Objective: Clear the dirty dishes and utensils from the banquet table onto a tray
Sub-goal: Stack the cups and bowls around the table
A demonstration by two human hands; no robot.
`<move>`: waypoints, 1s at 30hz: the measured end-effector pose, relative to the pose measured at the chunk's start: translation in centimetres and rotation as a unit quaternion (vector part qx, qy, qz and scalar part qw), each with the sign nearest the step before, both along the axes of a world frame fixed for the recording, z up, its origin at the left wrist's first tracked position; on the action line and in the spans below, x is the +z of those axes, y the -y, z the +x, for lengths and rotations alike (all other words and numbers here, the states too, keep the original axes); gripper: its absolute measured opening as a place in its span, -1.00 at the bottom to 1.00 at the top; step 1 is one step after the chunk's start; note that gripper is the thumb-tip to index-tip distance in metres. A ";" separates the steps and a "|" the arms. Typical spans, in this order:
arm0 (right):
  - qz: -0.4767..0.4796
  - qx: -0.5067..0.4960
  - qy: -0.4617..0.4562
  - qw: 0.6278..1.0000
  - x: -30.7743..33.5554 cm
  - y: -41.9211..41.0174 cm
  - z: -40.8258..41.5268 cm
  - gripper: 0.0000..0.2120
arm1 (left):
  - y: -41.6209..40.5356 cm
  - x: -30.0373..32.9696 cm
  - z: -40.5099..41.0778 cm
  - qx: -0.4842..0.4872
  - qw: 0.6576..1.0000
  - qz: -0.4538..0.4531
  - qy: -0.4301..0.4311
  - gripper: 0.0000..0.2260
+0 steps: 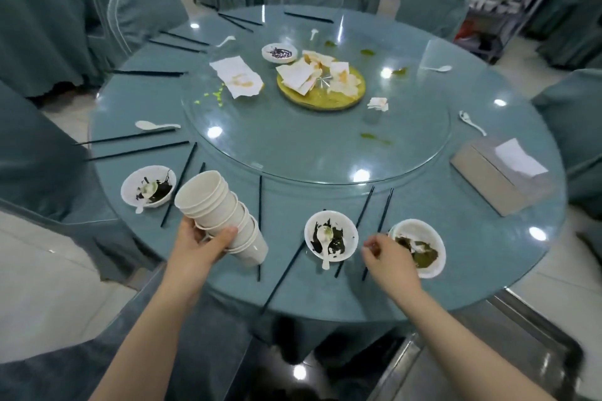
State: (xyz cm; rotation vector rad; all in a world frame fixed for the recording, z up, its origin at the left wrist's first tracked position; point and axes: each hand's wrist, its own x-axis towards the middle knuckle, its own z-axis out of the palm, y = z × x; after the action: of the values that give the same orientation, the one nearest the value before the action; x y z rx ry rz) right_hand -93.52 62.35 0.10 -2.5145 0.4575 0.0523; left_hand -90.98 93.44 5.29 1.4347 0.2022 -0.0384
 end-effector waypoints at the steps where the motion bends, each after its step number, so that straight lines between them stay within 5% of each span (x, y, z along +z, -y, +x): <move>1: -0.009 0.016 -0.013 1.000 -0.2 -1.3 0.8 -0.89 | -0.2 -0.2 0.3 -0.004 1.000 -0.005 -0.004 -0.57; 9: -0.043 0.032 -0.155 0.986 -2.9 -6.5 5.1 -0.83 | -1.9 -1.9 1.4 0.006 0.999 -0.017 -0.041 -0.54; 15: -0.047 0.020 -0.120 0.991 -2.4 -4.3 7.1 -0.60 | -2.6 -2.4 2.3 0.009 0.998 0.006 -0.055 -0.52; 20: -0.071 0.042 -0.081 0.993 -2.0 -2.4 8.7 -0.70 | -1.8 -1.8 3.2 0.008 0.998 0.020 -0.056 -0.54; 26: -0.079 0.091 -0.173 0.977 -2.3 -2.7 10.0 -0.93 | -0.8 -1.2 4.3 0.008 0.999 0.030 -0.043 -0.61; 30: -0.010 0.038 -0.110 0.993 -1.4 -1.0 9.2 -0.78 | 0.2 -1.3 5.4 -0.001 0.999 0.032 -0.042 -0.63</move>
State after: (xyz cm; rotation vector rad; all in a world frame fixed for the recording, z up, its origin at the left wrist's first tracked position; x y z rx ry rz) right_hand -84.33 63.30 -1.34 -2.5558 0.4520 0.3588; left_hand -85.53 93.22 4.00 1.4982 0.2739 -0.0954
